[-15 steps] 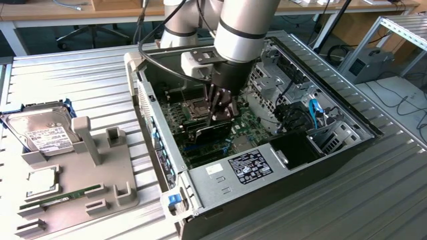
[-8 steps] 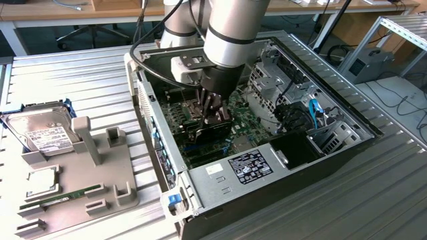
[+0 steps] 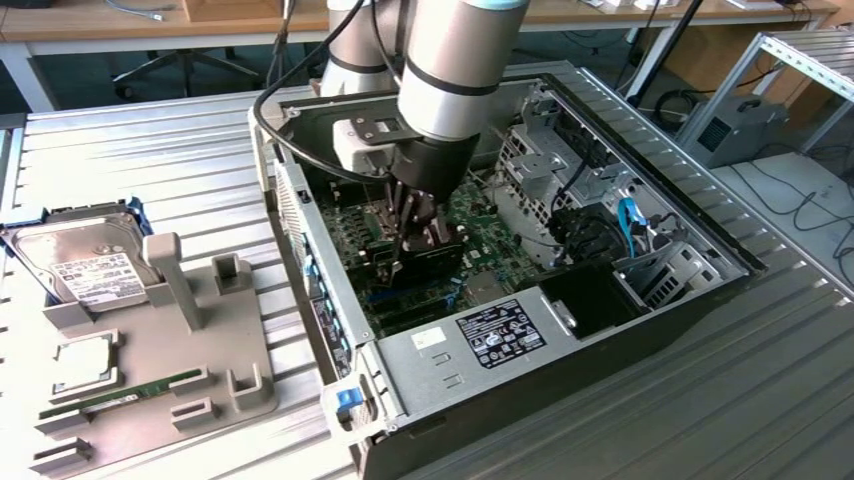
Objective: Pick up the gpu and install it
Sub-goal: 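Press down on the gpu until it lock into place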
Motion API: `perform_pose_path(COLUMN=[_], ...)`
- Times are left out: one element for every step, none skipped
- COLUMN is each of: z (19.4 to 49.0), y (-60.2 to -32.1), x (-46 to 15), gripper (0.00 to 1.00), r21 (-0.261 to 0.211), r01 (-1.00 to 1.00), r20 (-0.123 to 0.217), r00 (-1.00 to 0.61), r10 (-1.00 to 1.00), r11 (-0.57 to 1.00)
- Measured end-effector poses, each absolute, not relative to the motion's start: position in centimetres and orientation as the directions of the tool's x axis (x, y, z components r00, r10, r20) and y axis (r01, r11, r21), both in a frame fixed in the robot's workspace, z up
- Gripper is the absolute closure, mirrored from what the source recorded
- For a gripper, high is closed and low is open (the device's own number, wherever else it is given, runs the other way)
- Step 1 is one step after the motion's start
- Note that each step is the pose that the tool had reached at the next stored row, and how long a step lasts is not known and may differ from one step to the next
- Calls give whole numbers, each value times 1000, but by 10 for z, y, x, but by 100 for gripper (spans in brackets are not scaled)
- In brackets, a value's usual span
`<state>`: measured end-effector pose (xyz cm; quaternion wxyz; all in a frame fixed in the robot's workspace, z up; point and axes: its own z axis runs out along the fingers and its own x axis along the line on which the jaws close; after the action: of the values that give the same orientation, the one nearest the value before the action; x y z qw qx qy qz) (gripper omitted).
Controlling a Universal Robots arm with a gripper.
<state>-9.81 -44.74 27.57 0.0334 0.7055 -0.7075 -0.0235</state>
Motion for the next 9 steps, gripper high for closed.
perform_pose_path(z=[274, 272, 271, 270, 270, 269, 268, 268, 268], y=[-447, -447, -447, -447, -447, -447, -447, -447, -447], x=[-99, -99, -99, -99, -99, -99, -99, -99, -100], gripper=[89, 89, 89, 89, 89, 89, 89, 89, 89], r21=[80, 80, 80, 80, 80, 81, 80, 80, 80], r01=[-997, -997, -997, -997, -997, -997, -997, -997, -997], r20=[15, 14, 14, 15, 15, 15, 15, 15, 15], r00=[-2, -2, -2, -2, -2, -2, -2, -2, -2], r10=[-1000, -1000, -1000, -1000, -1000, -1000, -1000, -1000, -1000], r11=[3, 3, 3, 3, 3, 3, 3, 3, 3])
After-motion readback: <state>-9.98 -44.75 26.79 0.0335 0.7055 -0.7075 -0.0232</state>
